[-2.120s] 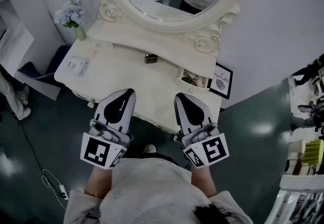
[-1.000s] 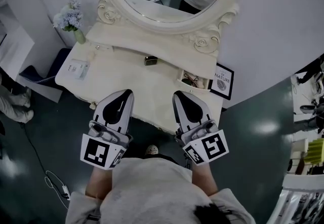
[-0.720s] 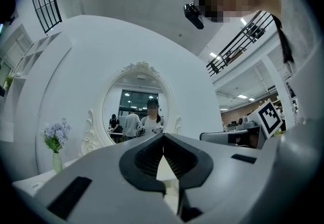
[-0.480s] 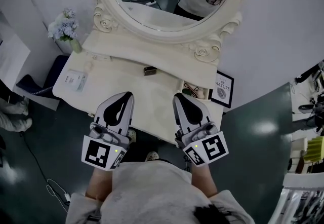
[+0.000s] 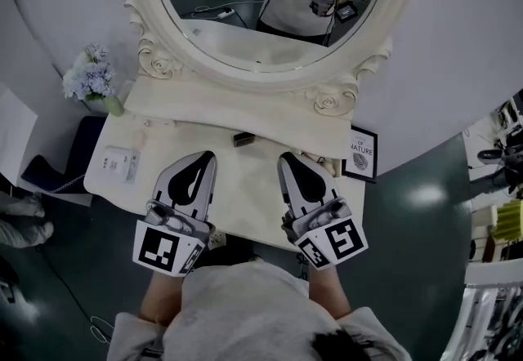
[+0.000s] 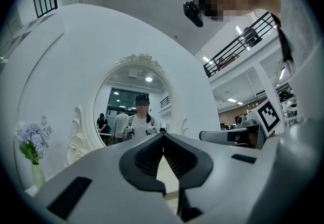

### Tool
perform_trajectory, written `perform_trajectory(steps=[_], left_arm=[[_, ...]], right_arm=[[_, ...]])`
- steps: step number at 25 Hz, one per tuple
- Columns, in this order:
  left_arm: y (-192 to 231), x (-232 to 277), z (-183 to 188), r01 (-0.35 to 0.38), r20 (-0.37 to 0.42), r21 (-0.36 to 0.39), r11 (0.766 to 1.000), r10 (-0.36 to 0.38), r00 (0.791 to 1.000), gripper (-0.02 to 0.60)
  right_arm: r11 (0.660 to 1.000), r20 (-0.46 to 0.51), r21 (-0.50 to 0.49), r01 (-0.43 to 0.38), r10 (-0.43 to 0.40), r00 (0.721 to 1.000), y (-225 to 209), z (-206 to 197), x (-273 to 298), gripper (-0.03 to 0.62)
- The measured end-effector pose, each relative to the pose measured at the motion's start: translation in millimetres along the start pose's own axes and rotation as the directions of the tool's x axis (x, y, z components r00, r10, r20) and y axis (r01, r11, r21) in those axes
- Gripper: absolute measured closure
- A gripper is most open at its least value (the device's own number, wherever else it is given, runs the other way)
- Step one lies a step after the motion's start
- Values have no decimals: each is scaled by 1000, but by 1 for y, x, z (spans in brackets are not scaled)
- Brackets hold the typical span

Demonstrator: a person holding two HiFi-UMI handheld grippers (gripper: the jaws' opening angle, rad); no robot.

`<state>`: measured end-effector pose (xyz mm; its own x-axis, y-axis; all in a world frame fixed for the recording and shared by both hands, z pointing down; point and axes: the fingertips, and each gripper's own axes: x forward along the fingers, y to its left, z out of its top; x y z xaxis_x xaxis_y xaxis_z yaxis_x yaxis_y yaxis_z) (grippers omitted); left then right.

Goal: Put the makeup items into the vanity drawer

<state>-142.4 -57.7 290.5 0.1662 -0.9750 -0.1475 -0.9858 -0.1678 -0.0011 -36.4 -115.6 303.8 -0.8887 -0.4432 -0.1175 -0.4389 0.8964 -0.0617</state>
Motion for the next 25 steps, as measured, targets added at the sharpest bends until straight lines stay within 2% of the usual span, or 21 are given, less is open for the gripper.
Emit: perform_trajectory(steps=[16,25], left_arm=[[53,32,-14,146,-15,-20,989,-146,989,568],[56,49,-50,265,-93,-50,963,-269,959,566]], right_arm=[[990,2,-17,139,-139,990,-4,-11,46,568],[974,-32,-15,227,-227,973,-7,-28,49,568]])
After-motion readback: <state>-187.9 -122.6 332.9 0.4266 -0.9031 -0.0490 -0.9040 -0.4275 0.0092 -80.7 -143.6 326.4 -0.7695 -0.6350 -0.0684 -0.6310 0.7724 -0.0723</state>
